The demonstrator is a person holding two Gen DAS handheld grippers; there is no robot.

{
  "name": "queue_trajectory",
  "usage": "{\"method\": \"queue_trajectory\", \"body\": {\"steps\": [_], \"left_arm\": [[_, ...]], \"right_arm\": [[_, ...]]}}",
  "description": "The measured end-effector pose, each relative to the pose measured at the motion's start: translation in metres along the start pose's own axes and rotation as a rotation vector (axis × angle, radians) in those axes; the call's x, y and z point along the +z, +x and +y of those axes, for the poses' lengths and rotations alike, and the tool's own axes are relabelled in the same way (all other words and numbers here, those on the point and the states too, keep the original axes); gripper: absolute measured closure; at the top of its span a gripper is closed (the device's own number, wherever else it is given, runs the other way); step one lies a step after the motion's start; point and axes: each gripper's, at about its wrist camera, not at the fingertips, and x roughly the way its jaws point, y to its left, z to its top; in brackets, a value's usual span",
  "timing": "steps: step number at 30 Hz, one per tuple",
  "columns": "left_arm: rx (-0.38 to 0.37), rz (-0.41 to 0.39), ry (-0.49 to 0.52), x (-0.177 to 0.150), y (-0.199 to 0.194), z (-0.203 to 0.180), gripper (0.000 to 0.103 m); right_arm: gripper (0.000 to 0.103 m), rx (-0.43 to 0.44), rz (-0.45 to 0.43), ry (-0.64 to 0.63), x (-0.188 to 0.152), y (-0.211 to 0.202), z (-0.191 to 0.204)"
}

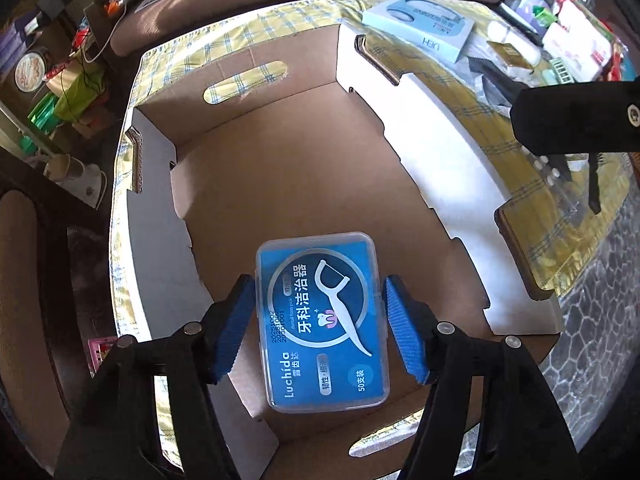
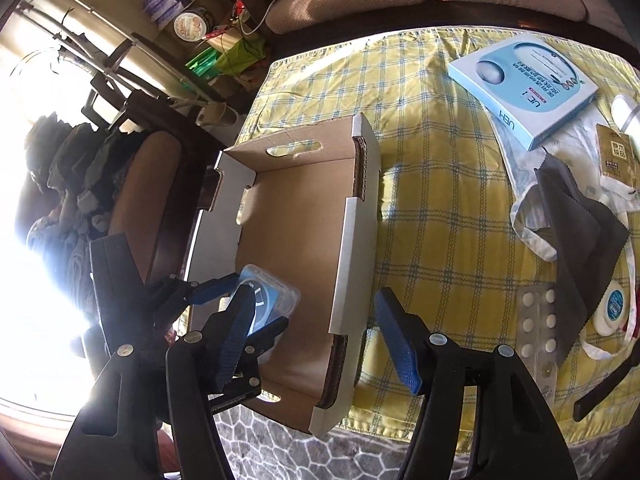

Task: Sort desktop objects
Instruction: 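Lower the case onto the box floor and open the left gripper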

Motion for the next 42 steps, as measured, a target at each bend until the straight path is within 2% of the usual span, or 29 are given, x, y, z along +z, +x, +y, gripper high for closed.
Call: {"method": "queue_trajectory", "body": {"steps": [4, 7, 9, 12, 14, 16, 19, 24, 26, 30, 33, 36, 40, 42], "left_arm": [[0.006, 0.018, -0.079, -0.005, -0.002, 0.008, 0.042], [-0.015, 0.026, -0.19, -0.009, -0.006, 0.021, 0.042], [-0.074, 0.024, -0.285, -0.016, -0.015, 0.032, 0.042], [-0.215, -0.032, -0.38, -0.03, -0.041, 0.048, 0.041], [-0.213, -0.06, -0.372, -0.037, -0.058, 0.053, 0.035], [-0.219, -0.078, -0.367, -0.041, -0.072, 0.06, 0.035], [-0.161, -0.112, -0.351, -0.046, -0.088, 0.072, 0.035], [-0.171, -0.099, -0.349, -0.059, -0.08, 0.084, 0.036], [-0.196, -0.099, -0.375, -0.068, -0.073, 0.089, 0.037], [-0.329, -0.114, -0.454, -0.082, -0.06, 0.1, 0.04], [-0.391, -0.118, -0.504, -0.088, -0.053, 0.108, 0.044], [-0.4, -0.121, -0.514, -0.091, -0.052, 0.112, 0.044], [-0.409, -0.116, -0.51, -0.093, -0.054, 0.112, 0.044], [-0.417, -0.118, -0.51, -0.093, -0.054, 0.11, 0.044]], "right_arm": [[0.038, 0.021, 0.002, -0.017, -0.002, 0.002, 0.004], [0.038, 0.047, 0.003, -0.014, -0.003, 0.004, 0.01], [0.038, 0.082, 0.0, 0.009, -0.002, 0.005, 0.012], [0.038, 0.152, 0.0, 0.064, 0.0, 0.006, 0.013], [0.038, 0.17, 0.008, 0.079, 0.002, 0.01, 0.015], [0.038, 0.155, 0.023, 0.066, 0.004, 0.017, 0.021], [0.038, 0.151, 0.079, 0.032, 0.001, 0.035, 0.035], [0.039, 0.07, 0.185, -0.044, -0.016, 0.07, 0.063], [0.04, 0.024, 0.213, -0.073, -0.021, 0.082, 0.071], [0.041, -0.022, 0.249, -0.058, -0.024, 0.101, 0.068], [0.042, 0.009, 0.26, -0.038, -0.024, 0.107, 0.069], [0.045, 0.038, 0.274, -0.033, -0.025, 0.111, 0.072], [0.048, 0.122, 0.284, 0.061, -0.025, 0.115, 0.064], [0.048, 0.135, 0.281, 0.072, -0.025, 0.116, 0.064]]}}
